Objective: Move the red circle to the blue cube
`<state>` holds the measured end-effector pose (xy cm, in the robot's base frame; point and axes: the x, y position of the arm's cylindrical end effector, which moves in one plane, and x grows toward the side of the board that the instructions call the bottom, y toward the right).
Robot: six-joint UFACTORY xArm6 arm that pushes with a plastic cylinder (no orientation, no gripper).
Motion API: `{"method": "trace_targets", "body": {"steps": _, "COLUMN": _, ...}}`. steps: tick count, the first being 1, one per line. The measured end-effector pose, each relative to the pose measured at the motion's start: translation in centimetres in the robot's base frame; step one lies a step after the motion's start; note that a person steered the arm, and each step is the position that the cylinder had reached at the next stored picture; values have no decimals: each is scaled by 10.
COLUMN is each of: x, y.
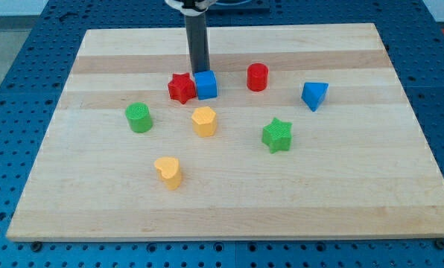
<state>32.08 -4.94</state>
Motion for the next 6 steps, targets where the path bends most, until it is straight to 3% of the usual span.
{"method": "trace_targets", "body": {"steps": 2, "x": -27, "y": 79}}
{"method": "trace_targets", "body": {"steps": 4, "x": 9, "y": 191}}
{"method": "trace_targets", "body": {"steps": 6, "x": 38, "y": 199}}
